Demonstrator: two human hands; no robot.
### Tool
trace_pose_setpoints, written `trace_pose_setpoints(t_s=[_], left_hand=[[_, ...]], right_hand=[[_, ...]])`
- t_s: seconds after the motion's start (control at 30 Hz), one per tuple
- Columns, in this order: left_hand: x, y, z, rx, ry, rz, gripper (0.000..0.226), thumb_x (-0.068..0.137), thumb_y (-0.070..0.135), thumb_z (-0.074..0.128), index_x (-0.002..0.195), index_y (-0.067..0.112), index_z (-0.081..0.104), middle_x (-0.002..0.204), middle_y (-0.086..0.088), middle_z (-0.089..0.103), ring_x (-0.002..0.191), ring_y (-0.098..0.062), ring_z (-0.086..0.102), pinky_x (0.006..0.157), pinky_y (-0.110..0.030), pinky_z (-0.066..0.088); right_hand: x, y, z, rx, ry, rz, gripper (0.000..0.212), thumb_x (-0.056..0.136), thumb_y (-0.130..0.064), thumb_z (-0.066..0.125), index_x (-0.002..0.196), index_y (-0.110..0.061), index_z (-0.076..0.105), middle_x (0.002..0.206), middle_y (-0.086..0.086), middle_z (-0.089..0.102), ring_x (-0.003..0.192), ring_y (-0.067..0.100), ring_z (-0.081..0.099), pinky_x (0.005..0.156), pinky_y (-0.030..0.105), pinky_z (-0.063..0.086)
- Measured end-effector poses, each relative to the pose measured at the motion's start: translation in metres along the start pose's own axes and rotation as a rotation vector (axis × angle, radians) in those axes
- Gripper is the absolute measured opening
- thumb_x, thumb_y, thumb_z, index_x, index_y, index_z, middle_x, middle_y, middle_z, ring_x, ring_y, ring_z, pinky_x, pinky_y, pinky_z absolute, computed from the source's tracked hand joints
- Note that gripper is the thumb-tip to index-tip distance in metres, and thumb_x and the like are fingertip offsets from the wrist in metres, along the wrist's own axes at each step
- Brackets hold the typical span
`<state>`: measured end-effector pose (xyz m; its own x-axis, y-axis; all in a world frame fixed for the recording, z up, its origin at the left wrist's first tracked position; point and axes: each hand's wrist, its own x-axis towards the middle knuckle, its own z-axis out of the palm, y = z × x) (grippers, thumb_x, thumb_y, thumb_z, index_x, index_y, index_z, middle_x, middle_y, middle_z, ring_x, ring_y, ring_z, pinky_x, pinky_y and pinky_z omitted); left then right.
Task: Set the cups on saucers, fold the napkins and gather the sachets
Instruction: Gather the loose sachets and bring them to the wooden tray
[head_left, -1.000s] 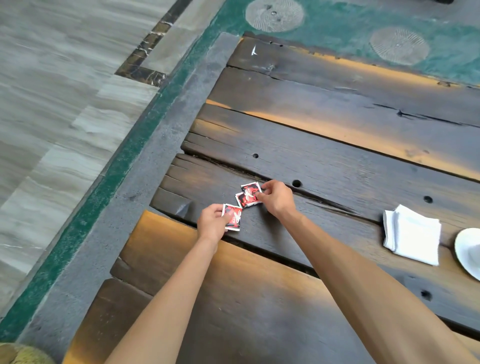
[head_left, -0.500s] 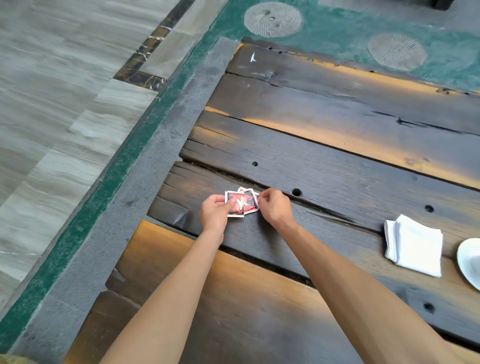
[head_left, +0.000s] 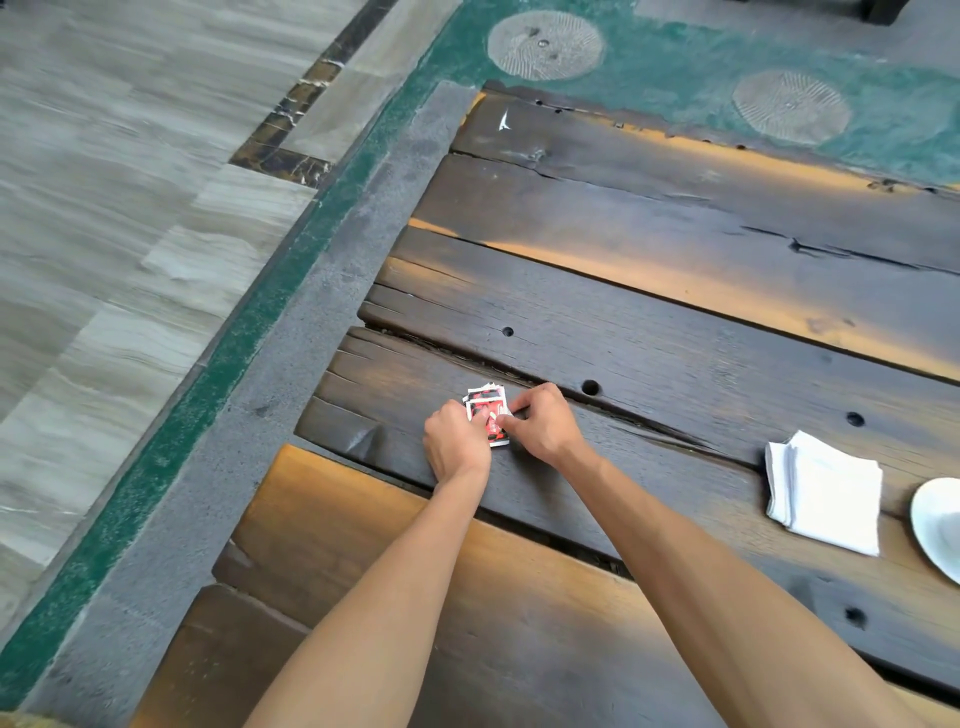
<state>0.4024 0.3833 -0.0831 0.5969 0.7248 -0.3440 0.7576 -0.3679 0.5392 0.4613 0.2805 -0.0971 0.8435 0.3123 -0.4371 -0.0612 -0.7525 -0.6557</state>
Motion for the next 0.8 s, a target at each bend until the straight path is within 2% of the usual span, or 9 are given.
trace_pose_setpoints(t_s=[0.07,0.2,0.3,0.37,0.47,0.57,0.63,0.7,0.8], left_hand=[[-0.003,0.002,0.001,-0.044,-0.012,-0.011,0.029,0.086,0.032,0.069,0.094,0.005,0.072,0.097,-0.018,0.072,0.097,-0.036,0.065,0.084,-0.039,0.051],[-0.008,0.001,0.002,-0.181,-0.064,-0.028,0.02,0.083,0.025,0.074,0.092,0.007,0.074,0.089,-0.011,0.075,0.089,-0.027,0.068,0.08,-0.029,0.05],[-0.012,-0.005,-0.001,-0.311,-0.138,-0.097,0.026,0.08,0.022,0.077,0.101,0.007,0.072,0.092,-0.008,0.074,0.088,-0.02,0.068,0.081,-0.024,0.049],[-0.016,-0.008,-0.004,-0.446,-0.232,-0.144,0.033,0.082,0.017,0.075,0.112,0.004,0.069,0.101,-0.012,0.073,0.097,-0.023,0.068,0.092,-0.033,0.053],[-0.032,-0.011,-0.015,-0.605,-0.386,-0.147,0.031,0.088,0.007,0.068,0.118,-0.001,0.065,0.109,-0.016,0.071,0.094,-0.022,0.068,0.088,-0.034,0.057],[-0.053,-0.01,-0.032,-0.694,-0.504,-0.124,0.024,0.089,0.002,0.064,0.113,0.0,0.067,0.107,-0.017,0.072,0.092,-0.023,0.07,0.083,-0.03,0.058],[-0.07,-0.006,-0.044,-0.689,-0.546,-0.082,0.017,0.089,0.004,0.066,0.105,0.009,0.069,0.1,-0.01,0.074,0.088,-0.017,0.072,0.076,-0.024,0.058],[-0.09,-0.001,-0.053,-0.665,-0.594,-0.043,0.014,0.089,0.006,0.067,0.1,0.015,0.069,0.097,-0.007,0.075,0.086,-0.015,0.073,0.071,-0.021,0.057],[-0.123,0.008,-0.06,-0.619,-0.665,-0.002,0.015,0.087,0.006,0.069,0.102,0.009,0.069,0.092,-0.008,0.074,0.083,-0.016,0.073,0.068,-0.02,0.057]], right_hand=[[-0.003,-0.002,0.0,0.1,-0.003,0.055,0.019,0.082,-0.024,0.075,0.087,-0.008,0.067,0.081,0.002,0.065,0.075,0.017,0.057,0.069,0.028,0.044],[-0.014,-0.001,0.001,0.398,-0.037,0.187,0.017,0.085,-0.014,0.073,0.089,-0.014,0.057,0.088,0.009,0.073,0.076,0.018,0.069,0.07,0.033,0.06],[-0.025,0.006,0.001,0.537,-0.039,0.221,0.016,0.086,-0.01,0.071,0.095,-0.009,0.058,0.089,0.012,0.074,0.083,0.021,0.072,0.075,0.037,0.061],[-0.033,0.011,0.0,0.635,-0.054,0.237,0.017,0.086,-0.007,0.07,0.099,-0.007,0.059,0.081,0.005,0.075,0.075,0.014,0.072,0.07,0.032,0.059],[-0.051,0.018,-0.01,0.685,-0.092,0.212,0.016,0.085,-0.006,0.071,0.095,-0.012,0.06,0.067,-0.007,0.073,0.066,0.004,0.07,0.063,0.022,0.053],[-0.074,0.022,-0.025,0.693,-0.136,0.174,0.02,0.083,-0.011,0.074,0.099,-0.015,0.062,0.078,-0.004,0.076,0.076,0.009,0.07,0.073,0.028,0.052],[-0.094,0.025,-0.039,0.7,-0.155,0.161,0.021,0.083,-0.015,0.074,0.103,-0.015,0.065,0.088,0.001,0.077,0.083,0.012,0.072,0.076,0.029,0.053],[-0.118,0.027,-0.051,0.702,-0.146,0.157,0.022,0.084,-0.019,0.073,0.104,-0.015,0.067,0.091,0.003,0.078,0.084,0.011,0.072,0.073,0.027,0.052],[-0.16,0.035,-0.071,0.747,-0.102,0.18,0.024,0.084,-0.02,0.074,0.105,-0.01,0.068,0.094,0.008,0.077,0.082,0.012,0.07,0.067,0.022,0.052]])
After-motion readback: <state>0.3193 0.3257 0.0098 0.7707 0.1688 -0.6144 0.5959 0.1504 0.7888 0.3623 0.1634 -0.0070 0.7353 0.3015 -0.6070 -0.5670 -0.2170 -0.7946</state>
